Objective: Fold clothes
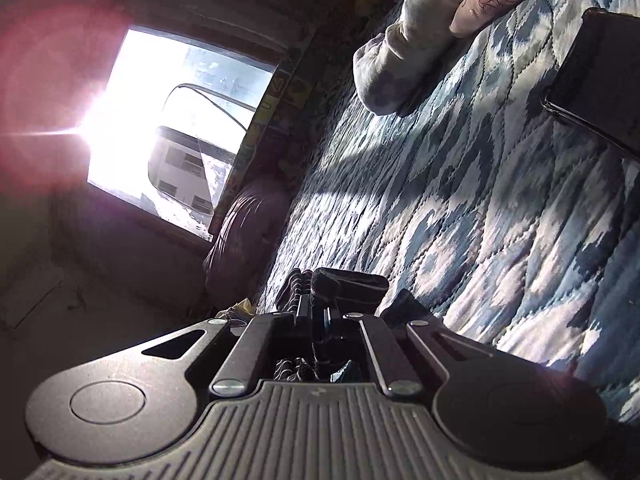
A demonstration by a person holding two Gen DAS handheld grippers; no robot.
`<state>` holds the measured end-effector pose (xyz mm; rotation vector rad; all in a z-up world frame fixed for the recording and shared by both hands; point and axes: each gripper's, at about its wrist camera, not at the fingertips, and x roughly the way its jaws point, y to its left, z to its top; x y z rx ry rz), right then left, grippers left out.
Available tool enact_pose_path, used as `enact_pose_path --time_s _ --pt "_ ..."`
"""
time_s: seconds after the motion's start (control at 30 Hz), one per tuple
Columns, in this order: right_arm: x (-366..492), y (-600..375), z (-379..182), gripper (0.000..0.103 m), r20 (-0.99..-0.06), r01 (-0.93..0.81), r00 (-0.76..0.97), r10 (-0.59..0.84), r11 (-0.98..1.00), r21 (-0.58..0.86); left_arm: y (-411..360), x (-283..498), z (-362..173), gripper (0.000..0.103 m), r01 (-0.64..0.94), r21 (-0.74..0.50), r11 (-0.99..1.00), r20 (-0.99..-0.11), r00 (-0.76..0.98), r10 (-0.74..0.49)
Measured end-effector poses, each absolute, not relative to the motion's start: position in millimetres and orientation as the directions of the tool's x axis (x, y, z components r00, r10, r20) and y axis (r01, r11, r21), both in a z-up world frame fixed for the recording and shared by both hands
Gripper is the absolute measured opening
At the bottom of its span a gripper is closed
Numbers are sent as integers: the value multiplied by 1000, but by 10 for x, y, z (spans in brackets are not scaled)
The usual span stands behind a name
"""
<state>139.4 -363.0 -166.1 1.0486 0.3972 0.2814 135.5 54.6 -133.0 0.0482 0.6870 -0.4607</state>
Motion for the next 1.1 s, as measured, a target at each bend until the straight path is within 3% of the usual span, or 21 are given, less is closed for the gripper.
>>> enact_pose_path --time_s 0.2,0.3,0.37,0.47,0.53,0.73,0.9,1.1 --pt "1547 -3512 -1005 7 -78 -221 896 438 590 776 719 1240 -1390 30 390 -193 900 -565 706 -427" --pt "1708 -3435 -754 7 -168 -222 886 433 712 666 708 1222 -1398 32 430 -159 889 -581 687 -436" --pt "1871 -3416 -821 7 -331 -125 859 390 787 604 726 1249 -1403 32 444 -167 880 -592 669 -449" --pt "2041 -3535 -1234 7 -466 7 794 389 761 648 758 1292 -1417 33 466 -180 866 -598 647 -472" --pt "2043 -3574 -1399 7 -503 56 779 375 757 651 759 1293 -1413 35 484 -179 857 -598 638 -485" --pt "1898 -3547 -1329 7 -471 64 798 375 726 685 742 1091 -1276 52 562 -62 825 -561 664 -495" --pt "1945 -3413 -971 7 -482 49 805 346 770 636 642 832 -1250 53 643 77 762 -523 676 -518" --pt "2050 -3212 -570 7 -509 44 806 302 826 562 658 848 -1373 54 667 36 745 -564 628 -536"
